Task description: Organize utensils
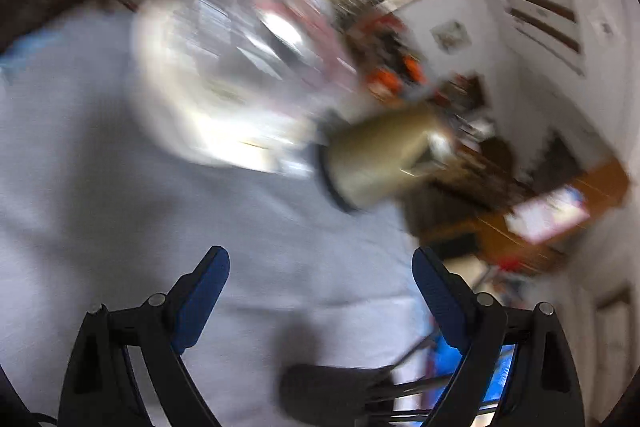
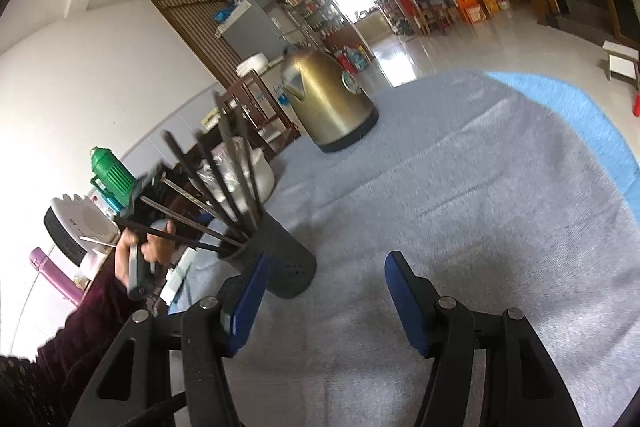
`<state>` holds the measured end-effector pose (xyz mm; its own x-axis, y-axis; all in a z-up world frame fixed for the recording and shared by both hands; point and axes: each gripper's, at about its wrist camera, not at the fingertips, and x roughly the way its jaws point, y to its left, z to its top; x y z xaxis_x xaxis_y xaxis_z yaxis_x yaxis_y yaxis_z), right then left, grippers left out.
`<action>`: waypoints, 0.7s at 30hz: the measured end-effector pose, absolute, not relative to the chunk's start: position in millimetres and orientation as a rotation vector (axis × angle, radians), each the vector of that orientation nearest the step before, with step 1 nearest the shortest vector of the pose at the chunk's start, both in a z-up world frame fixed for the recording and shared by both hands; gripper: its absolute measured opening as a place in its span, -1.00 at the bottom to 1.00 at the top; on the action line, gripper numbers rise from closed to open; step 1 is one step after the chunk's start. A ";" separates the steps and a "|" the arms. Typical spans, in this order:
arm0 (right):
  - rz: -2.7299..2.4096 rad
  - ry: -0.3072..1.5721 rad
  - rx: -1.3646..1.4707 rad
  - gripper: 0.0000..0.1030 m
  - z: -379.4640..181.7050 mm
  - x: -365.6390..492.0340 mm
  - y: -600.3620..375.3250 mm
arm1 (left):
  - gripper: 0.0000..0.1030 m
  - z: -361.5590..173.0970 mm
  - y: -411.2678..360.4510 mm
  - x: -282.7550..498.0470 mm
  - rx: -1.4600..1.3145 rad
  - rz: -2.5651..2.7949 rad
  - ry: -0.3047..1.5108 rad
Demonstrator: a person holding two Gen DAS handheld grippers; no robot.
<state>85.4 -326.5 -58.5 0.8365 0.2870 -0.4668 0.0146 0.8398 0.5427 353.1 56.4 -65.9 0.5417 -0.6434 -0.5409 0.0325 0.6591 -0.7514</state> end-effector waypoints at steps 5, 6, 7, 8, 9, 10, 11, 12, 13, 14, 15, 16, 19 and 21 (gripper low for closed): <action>0.173 0.540 0.540 0.26 -39.8 66.0 -315.4 | 0.81 -37.3 94.2 277.5 -0.534 -0.235 0.797; 0.179 0.539 0.533 0.26 -35.9 62.2 -310.8 | 0.81 -29.0 94.5 254.5 -0.440 -0.188 0.775; 0.183 0.538 0.527 0.26 -33.0 59.4 -307.3 | 0.81 -22.9 91.6 235.2 -0.353 -0.159 0.752; 0.190 0.537 0.519 0.26 -29.4 56.2 -302.6 | 0.81 -19.8 86.2 220.6 -0.288 -0.140 0.736; 0.195 0.536 0.509 0.26 -26.3 53.0 -297.7 | 0.81 -13.4 78.5 196.4 -0.173 -0.104 0.705; 0.198 0.536 0.495 0.26 -22.8 49.7 -292.3 | 0.81 -9.8 74.2 180.3 -0.106 -0.089 0.678; 0.200 0.537 0.475 0.26 -19.1 46.3 -285.2 | 0.84 -5.5 66.7 158.6 -0.030 -0.076 0.639; 0.200 0.539 0.454 0.26 -15.8 43.3 -278.4 | 0.89 -2.5 60.6 140.7 0.031 -0.062 0.613; 0.200 0.541 0.439 0.26 -13.7 41.0 -273.8 | 0.90 -0.1 51.9 124.4 0.089 -0.049 0.591; 0.199 0.543 0.418 0.26 -10.8 38.0 -267.0 | 0.92 2.8 48.5 114.0 0.126 -0.043 0.577; 0.200 0.544 0.401 0.26 -7.9 34.9 -260.8 | 0.92 5.5 40.1 102.3 0.166 -0.038 0.562; 0.199 0.544 0.390 0.26 -5.8 32.3 -257.0 | 0.93 7.1 32.6 87.4 0.194 -0.036 0.551; 0.181 0.546 0.334 0.26 1.7 25.3 -243.5 | 0.97 10.1 21.4 66.4 0.211 -0.009 0.571; 0.155 0.543 0.285 0.26 7.7 21.6 -235.0 | 0.97 13.7 12.1 54.4 0.249 -0.005 0.574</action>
<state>21.6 -235.0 7.7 0.8458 0.2198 -0.4862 -0.0702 0.9491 0.3071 54.4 12.1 13.7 0.8408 0.0639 -0.5376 0.0742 0.9700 0.2314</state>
